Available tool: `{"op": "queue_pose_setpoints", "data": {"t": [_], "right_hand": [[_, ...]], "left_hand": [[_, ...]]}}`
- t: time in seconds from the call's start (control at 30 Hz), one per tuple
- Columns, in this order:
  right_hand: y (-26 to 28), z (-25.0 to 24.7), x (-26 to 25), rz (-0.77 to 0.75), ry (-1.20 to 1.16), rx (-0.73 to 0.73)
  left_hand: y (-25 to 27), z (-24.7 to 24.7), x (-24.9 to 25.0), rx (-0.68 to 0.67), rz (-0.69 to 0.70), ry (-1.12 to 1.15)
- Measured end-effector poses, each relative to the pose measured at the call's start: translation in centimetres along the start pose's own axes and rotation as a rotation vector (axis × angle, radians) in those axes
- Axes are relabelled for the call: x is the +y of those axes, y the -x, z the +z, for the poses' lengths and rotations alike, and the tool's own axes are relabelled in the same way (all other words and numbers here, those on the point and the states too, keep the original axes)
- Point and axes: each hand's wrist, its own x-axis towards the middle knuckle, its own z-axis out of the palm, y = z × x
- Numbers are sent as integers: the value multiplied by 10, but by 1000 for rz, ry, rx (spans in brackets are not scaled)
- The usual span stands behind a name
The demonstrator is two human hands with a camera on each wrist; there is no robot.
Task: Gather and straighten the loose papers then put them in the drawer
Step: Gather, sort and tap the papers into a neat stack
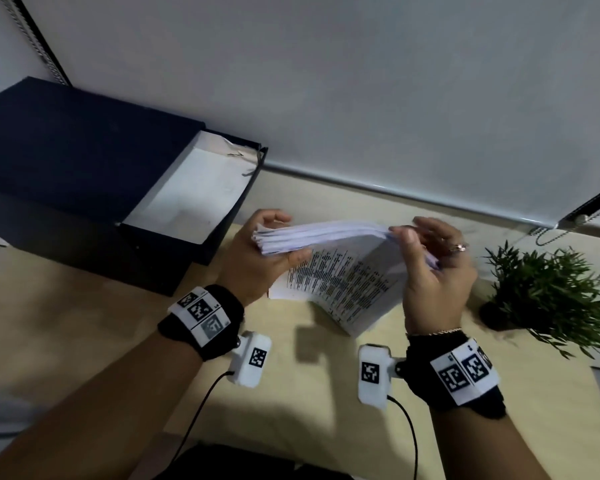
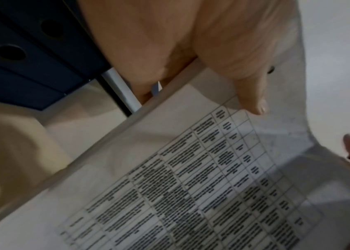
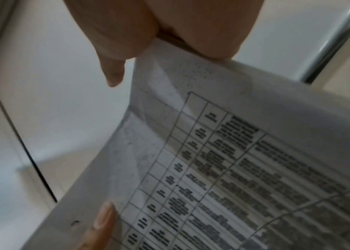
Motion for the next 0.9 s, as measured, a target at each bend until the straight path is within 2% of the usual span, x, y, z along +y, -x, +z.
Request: {"op": "queue_pose_setpoints", "data": {"t": [0.1,0.13,0.27,0.37,0.43,0.57,0.73,0.83,0.9], "right_hand": [[-5,1,5,60,-53,141],[-6,1,5,92,-102,148],[-3,-4,3,61,-57,18],[1,-15,16,120,-67,-70],[-1,-16,21,142,-29,-92],[-5,-23,23,69,2,-81],[7,-22,34,216,-84,-169],[7,-13,34,203,-110,-212],[7,-12,34,182,-101,-185]], "left_hand": [[-4,5,10,15,37,0],[-5,7,12,23,46,-9],[-7,11,17,42,54,-9],[-10,8,20,39,16,28],[-11,8,24,11,8,45],[-9,3,30,24,37,76],[1,-4,6,44,-76,87],[4,2,14,33,30,141],[5,4,20,109,77,214]]}}
